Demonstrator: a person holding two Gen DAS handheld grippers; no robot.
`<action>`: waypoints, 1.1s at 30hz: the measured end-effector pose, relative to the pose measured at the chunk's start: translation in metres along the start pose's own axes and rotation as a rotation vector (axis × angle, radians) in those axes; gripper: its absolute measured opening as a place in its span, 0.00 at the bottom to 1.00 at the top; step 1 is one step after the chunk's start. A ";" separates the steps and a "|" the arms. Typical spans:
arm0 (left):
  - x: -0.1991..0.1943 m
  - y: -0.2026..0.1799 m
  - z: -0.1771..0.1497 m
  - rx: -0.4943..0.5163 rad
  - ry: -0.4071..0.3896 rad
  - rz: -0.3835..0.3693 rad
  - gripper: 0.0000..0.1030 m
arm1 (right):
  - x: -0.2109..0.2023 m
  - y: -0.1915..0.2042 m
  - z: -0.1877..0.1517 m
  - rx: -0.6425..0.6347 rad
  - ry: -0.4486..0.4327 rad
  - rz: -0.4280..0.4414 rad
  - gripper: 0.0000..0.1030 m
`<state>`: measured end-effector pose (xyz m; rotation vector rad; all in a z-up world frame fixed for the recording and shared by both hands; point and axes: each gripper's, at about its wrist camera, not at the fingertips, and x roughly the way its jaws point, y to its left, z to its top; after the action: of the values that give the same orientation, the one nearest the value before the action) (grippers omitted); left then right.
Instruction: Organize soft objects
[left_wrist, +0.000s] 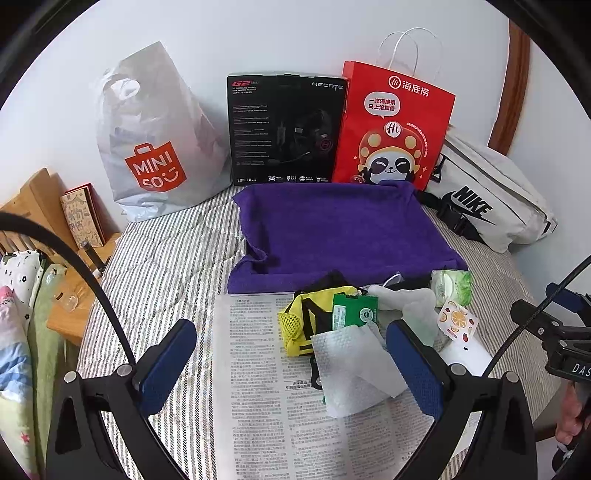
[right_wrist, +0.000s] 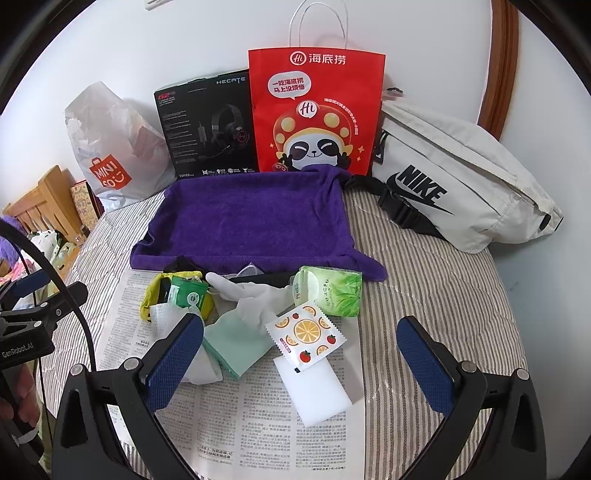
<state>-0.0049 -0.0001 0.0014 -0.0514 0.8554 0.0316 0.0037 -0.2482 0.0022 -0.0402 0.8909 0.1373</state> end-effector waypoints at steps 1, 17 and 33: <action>0.000 0.000 0.000 0.000 0.000 -0.002 1.00 | 0.000 0.000 0.000 -0.001 -0.001 -0.001 1.00; 0.000 0.000 0.000 0.006 -0.002 0.000 1.00 | -0.004 -0.003 0.003 0.006 -0.017 -0.002 1.00; -0.003 -0.001 0.000 0.007 -0.004 0.004 1.00 | -0.008 -0.003 0.000 0.008 -0.024 0.000 1.00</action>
<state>-0.0065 -0.0009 0.0039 -0.0426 0.8520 0.0322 -0.0009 -0.2521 0.0088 -0.0315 0.8671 0.1337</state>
